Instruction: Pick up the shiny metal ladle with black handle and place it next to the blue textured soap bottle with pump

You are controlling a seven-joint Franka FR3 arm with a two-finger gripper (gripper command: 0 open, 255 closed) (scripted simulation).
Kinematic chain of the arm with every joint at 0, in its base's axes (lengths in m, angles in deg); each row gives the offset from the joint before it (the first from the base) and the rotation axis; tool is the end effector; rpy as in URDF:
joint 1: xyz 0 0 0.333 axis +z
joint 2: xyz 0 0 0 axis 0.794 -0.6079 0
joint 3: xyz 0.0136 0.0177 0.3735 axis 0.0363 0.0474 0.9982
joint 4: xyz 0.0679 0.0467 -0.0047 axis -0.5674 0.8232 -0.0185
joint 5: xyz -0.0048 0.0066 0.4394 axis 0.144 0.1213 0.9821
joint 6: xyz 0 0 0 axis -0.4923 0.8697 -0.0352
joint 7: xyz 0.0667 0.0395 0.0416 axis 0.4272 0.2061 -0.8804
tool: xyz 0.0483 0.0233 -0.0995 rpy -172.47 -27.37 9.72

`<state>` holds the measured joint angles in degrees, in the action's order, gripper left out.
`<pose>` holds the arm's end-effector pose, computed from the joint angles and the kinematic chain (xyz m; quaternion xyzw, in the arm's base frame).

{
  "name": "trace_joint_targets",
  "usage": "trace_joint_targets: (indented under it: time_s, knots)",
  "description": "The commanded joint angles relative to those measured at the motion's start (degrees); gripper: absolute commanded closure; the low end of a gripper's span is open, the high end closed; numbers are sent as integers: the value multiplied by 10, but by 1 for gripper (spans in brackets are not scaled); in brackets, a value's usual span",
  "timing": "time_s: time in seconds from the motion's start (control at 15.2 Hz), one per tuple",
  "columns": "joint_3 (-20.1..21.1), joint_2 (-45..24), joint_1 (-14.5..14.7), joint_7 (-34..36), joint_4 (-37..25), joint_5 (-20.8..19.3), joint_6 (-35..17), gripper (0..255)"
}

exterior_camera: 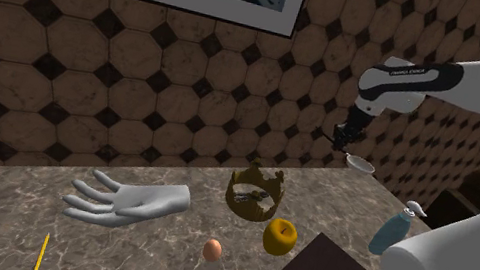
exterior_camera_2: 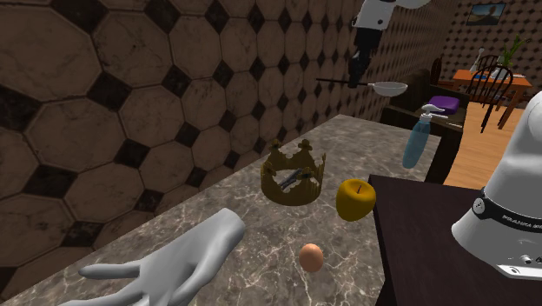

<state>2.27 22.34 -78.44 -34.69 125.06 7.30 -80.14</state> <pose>0.3589 -0.3272 0.5055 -0.9722 0.2223 -0.0646 0.0339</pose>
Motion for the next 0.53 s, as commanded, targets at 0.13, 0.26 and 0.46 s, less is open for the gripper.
trace_joint_targets:
  time_s: [0.13,0.26,0.46]
  knots:
    - [-41,3,-24,-59,-2,-10,9,255]
    - [-62,1,-35,-88,-8,-14,14,255]
    - [-93,-8,-50,-132,-21,-18,22,255]
